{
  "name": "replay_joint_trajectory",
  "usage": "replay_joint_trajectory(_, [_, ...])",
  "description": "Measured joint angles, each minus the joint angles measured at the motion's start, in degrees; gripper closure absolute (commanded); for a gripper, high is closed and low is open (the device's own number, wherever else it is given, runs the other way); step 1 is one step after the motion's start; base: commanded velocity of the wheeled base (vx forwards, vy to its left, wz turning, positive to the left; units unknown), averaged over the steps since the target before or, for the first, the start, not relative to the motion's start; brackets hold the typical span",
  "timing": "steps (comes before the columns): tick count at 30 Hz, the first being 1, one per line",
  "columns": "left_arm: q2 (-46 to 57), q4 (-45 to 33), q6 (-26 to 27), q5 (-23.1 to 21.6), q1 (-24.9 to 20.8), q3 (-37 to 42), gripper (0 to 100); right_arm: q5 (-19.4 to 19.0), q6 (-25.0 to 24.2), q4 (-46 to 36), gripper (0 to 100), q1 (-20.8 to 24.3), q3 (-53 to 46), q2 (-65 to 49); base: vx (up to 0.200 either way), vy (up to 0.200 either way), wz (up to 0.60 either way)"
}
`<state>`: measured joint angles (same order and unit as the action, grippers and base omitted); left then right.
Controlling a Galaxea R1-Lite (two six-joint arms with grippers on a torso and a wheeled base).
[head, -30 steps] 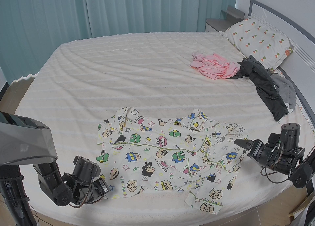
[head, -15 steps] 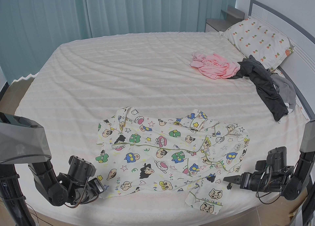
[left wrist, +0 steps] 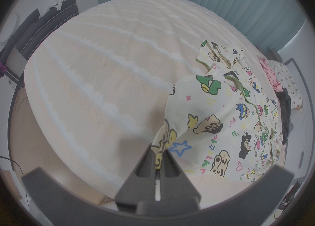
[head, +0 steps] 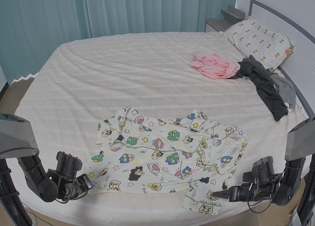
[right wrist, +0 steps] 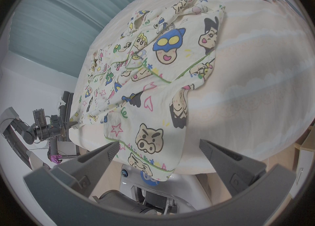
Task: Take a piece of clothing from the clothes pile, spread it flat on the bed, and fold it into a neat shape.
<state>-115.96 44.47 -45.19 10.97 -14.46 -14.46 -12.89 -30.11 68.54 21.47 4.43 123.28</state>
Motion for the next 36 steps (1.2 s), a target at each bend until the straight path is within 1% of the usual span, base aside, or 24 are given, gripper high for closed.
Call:
replay_joint_trajectory(4, [0.6,0.0,0.0,-0.2,0.1,0.1,100,0.9,0.1,-0.8,0,2.6,0.9,0.7,0.0,0.0,0.0])
replay_joint_trajectory(10, [1.0,0.2,-0.1,-0.9,0.1,0.1,100,6.0,0.1,-6.9,0,7.3,4.4,2.0,0.0,0.0,0.0])
replay_joint_trajectory(13, [1.1,0.2,-0.1,-1.5,0.1,0.1,100,7.4,0.1,-9.9,0,8.6,6.4,2.5,0.0,0.0,0.0])
replay_joint_trajectory(14, [1.1,0.2,-0.1,-1.6,0.1,0.1,100,7.8,0.1,-10.8,100,8.9,7.0,2.6,0.0,0.0,0.0])
replay_joint_trajectory(19, [1.2,0.2,-0.1,-1.7,0.1,0.0,100,9.2,0.0,-11.8,100,9.7,8.0,2.7,0.0,0.0,0.0])
replay_joint_trajectory(24, [1.1,0.3,0.1,-1.6,0.1,0.3,100,10.2,0.5,-11.9,100,9.9,6.5,2.2,0.0,0.0,0.0])
replay_joint_trajectory(28, [1.2,0.3,0.7,-1.4,-0.1,0.9,100,10.6,2.0,-11.8,100,9.9,4.9,1.8,0.0,0.0,0.0])
replay_joint_trajectory(36, [1.4,0.7,5.9,-1.3,-0.1,3.8,100,10.7,4.3,-11.3,100,9.2,1.2,0.0,0.0,0.0,0.0])
